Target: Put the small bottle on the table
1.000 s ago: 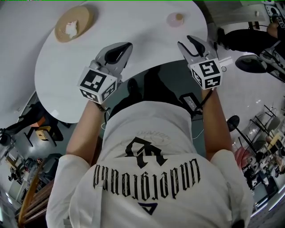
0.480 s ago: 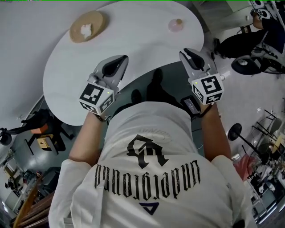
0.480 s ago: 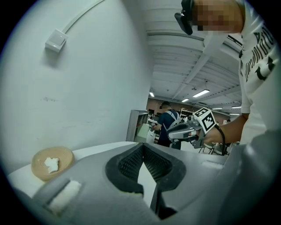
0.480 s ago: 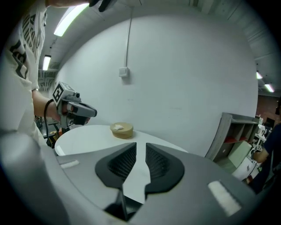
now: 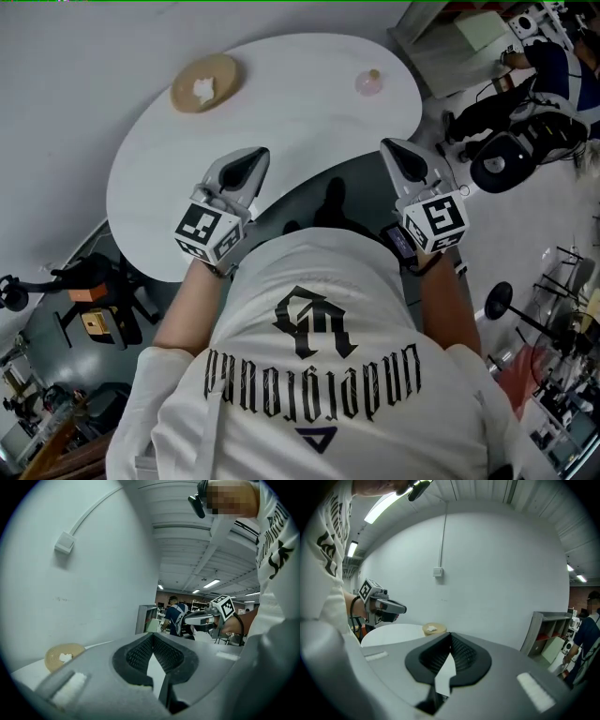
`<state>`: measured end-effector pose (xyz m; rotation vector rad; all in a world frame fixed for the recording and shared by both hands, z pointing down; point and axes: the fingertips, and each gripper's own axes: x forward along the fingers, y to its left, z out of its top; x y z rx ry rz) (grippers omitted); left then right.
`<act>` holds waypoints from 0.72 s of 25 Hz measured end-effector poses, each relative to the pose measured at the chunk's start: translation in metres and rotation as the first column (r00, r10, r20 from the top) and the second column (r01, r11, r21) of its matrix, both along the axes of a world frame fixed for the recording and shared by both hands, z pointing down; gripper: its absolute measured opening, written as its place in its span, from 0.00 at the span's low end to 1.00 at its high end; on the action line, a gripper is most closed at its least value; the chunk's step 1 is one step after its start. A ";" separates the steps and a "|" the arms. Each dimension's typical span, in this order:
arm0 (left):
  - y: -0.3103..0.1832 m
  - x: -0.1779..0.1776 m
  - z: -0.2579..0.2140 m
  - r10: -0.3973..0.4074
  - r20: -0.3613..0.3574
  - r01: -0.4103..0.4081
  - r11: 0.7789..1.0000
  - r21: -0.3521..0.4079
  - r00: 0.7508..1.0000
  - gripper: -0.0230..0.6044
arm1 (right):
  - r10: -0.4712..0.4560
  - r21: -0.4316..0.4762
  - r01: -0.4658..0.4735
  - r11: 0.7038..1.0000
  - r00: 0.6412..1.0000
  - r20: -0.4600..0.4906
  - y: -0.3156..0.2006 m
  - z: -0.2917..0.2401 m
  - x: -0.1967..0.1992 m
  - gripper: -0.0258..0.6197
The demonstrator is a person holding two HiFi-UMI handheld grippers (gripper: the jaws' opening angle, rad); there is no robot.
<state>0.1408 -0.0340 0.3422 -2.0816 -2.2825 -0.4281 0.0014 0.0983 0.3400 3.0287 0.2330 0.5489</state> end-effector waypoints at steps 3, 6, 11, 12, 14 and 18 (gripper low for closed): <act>-0.009 0.000 -0.006 0.000 -0.004 0.000 1.000 -0.016 1.000 0.05 | -0.004 -0.004 0.004 1.000 1.000 -0.010 -0.012 -0.005 0.002 0.04; -0.020 0.000 -0.010 0.005 -0.005 -0.005 1.000 -0.026 1.000 0.05 | -0.014 -0.008 0.014 1.000 1.000 -0.010 -0.026 -0.007 0.005 0.04; -0.033 -0.002 -0.013 0.042 0.004 -0.042 0.999 -0.030 0.999 0.05 | -0.031 -0.017 0.031 0.999 0.999 0.009 -0.053 -0.014 0.004 0.04; -0.037 -0.004 -0.014 0.052 0.007 -0.052 0.998 -0.032 0.999 0.05 | -0.026 -0.016 0.027 1.000 1.000 0.014 -0.059 -0.015 0.003 0.04; -0.045 -0.005 -0.015 0.064 0.009 -0.063 0.997 -0.042 0.998 0.05 | -0.020 -0.016 0.020 1.000 1.000 0.023 -0.071 -0.015 -0.001 0.04; -0.055 -0.003 -0.020 0.063 0.010 -0.063 0.996 -0.064 0.998 0.05 | -0.017 -0.025 0.018 1.000 0.999 0.043 -0.088 -0.015 -0.010 0.04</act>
